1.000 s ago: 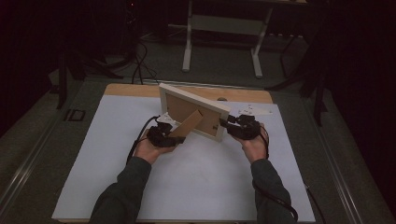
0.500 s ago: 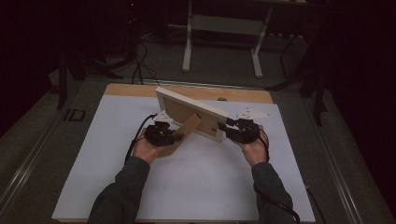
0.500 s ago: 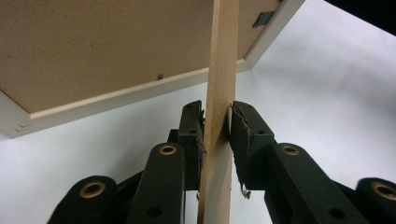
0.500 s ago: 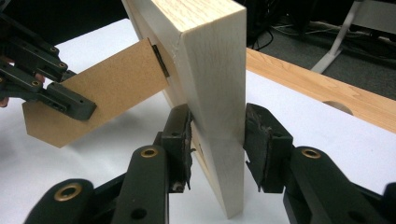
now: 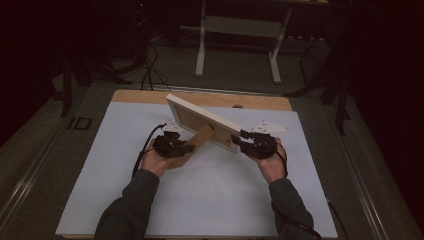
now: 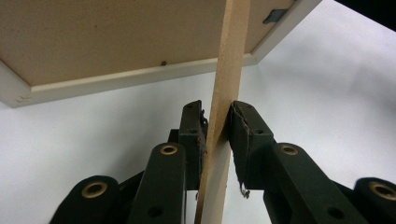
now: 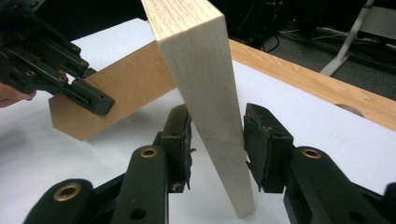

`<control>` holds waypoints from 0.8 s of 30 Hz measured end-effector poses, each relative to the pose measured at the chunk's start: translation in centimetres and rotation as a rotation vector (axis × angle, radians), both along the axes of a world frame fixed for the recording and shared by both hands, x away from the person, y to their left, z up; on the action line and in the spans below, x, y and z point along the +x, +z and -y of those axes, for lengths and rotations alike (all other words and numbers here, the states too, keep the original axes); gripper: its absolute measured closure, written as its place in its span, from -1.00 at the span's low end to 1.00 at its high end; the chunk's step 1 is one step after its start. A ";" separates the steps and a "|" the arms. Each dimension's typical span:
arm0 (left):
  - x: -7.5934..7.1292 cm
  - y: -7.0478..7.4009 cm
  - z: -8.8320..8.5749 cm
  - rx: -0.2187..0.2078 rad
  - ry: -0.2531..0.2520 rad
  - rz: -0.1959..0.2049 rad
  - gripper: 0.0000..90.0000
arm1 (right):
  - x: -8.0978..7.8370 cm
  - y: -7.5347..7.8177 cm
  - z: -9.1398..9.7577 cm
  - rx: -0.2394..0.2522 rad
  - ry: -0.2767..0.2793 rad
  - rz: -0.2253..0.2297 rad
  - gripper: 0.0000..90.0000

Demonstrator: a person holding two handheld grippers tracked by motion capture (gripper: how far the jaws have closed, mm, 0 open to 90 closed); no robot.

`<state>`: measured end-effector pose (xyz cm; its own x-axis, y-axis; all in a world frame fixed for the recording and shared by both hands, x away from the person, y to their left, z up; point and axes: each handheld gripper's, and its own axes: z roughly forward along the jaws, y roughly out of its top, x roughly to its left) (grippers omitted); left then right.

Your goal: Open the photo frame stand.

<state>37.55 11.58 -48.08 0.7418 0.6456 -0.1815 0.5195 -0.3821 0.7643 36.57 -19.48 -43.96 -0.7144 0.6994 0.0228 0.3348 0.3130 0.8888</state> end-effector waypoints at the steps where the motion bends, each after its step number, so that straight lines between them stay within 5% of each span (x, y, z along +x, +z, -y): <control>1: 0.0 0.0 0.0 0.000 0.000 0.000 0.69 | -0.1 0.0 0.0 -0.005 0.006 -0.001 0.37; 24: -0.8 -1.5 -0.5 -0.002 -0.004 -0.006 0.67 | -0.8 -0.4 -0.1 0.004 0.081 -0.014 0.29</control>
